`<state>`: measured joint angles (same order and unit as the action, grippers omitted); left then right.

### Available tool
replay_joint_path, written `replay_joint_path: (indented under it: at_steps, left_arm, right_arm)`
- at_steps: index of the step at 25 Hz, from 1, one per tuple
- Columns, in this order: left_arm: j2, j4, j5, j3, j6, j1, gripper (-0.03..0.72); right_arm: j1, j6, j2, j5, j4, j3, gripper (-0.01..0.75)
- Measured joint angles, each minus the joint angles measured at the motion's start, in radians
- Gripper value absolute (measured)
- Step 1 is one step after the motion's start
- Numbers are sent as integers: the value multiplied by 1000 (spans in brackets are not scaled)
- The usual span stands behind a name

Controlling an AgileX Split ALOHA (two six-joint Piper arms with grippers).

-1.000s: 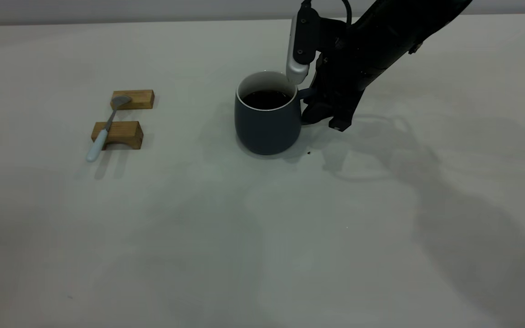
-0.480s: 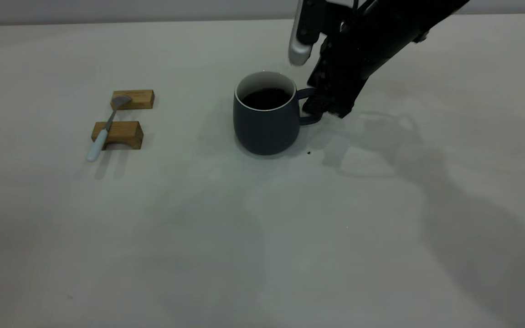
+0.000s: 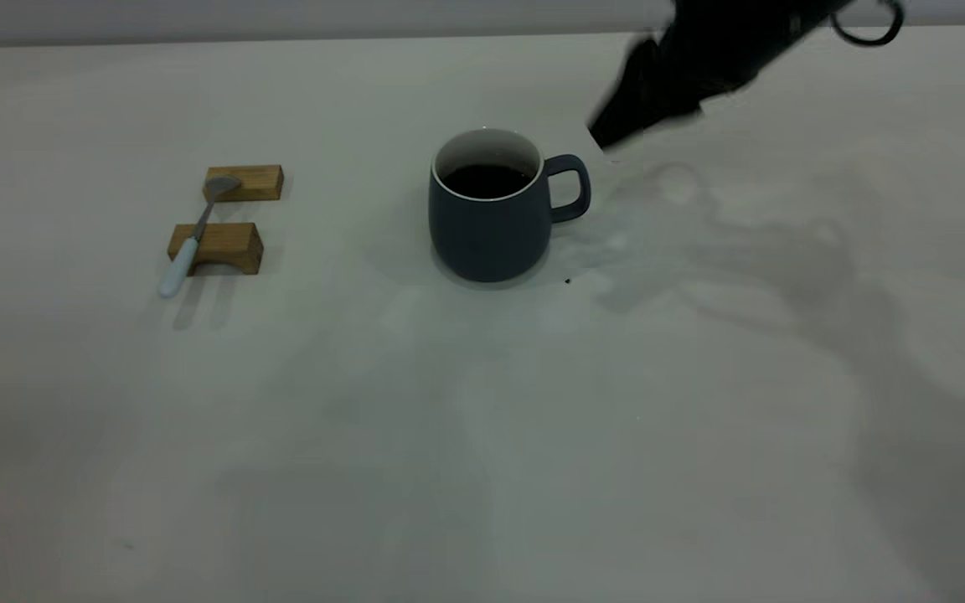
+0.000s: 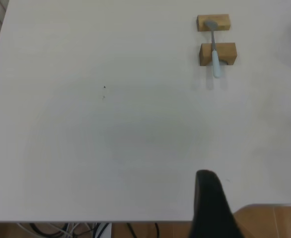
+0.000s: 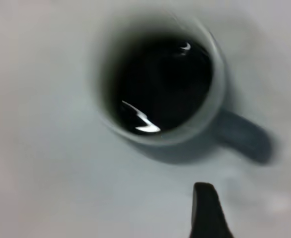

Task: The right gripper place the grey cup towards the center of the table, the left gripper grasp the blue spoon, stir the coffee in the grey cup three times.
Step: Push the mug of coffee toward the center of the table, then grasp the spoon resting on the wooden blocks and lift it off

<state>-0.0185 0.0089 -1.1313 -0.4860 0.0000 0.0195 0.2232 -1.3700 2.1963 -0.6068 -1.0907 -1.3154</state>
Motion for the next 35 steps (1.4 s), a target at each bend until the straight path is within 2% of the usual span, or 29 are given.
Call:
replay_joint_path:
  at_steps: [3,5,8,11,16,19,22,26,29,35]
  left_arm:
    - [0,0,0,0,0,0,519]
    - [0,0,0,0,0,0,519]
    - [0,0,0,0,0,0,519]
    - [0,0,0,0,0,0,519]
    - [0,0,0,0,0,0,519]
    - [0,0,0,0,0,0,519]
    - [0,0,0,0,0,0,519]
    - [0,0,0,0,0,0,519]
    - [0,0,0,0,0,0,519]
    - [0,0,0,0,0,0,519]
  right_arm:
    - [-19,424,-115,-181,152,15,510]
    - [-36,675,-198,-259,344,40,510]
    - [-77,972,-349,-291,622,138,510]
    - [-147,1131,-558,-274,800,274,510]
    - [-233,1289,-956,-233,964,494,510]
    - [-250,1347,-1165,-301,1029,572,510]
    - [-251,1398,-1354,-410,1072,660,510]
    - [-252,1439,-1612,-493,1136,763,510]
    - [-237,1496,-1754,-512,1197,807,510]
    - [-172,1533,-1866,-515,1233,846,510]
